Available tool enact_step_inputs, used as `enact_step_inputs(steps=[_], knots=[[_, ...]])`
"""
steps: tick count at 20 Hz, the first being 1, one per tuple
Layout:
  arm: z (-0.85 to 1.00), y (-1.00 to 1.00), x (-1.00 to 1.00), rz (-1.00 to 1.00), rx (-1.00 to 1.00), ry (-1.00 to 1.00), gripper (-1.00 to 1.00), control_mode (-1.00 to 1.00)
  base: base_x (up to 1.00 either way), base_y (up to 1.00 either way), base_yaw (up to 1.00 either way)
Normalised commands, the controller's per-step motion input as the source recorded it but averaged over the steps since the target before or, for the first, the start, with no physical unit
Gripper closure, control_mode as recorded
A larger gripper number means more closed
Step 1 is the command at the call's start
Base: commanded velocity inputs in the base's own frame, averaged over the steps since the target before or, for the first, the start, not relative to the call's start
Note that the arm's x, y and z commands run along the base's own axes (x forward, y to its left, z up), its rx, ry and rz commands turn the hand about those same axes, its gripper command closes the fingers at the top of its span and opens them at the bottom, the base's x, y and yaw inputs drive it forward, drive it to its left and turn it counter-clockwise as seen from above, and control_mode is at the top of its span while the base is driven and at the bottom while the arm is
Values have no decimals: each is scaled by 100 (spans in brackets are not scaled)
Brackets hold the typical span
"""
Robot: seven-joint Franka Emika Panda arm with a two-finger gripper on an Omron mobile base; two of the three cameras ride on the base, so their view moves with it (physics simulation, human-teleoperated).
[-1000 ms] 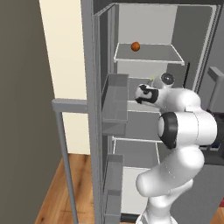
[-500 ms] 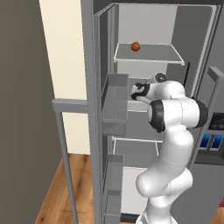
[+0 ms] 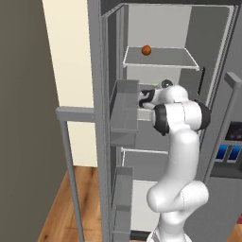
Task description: Place the eggplant in the correct fridge rack based on whether it is a fruit or vegetable. Finally, close the fridge door.
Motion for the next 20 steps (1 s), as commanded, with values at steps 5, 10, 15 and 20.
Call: enact_step_inputs(steps=[5, 10, 15, 20], knots=[[-14, 0, 78, 0, -1, 1, 100, -100, 0, 0, 0], [-30, 0, 66, 0, -1, 1, 100, -100, 0, 0, 0], [-9, 0, 25, 0, 0, 1, -100, -100, 0, 0, 0], [0, 6, -88, 0, 0, 0, -100, -100, 0, 0, 0]])
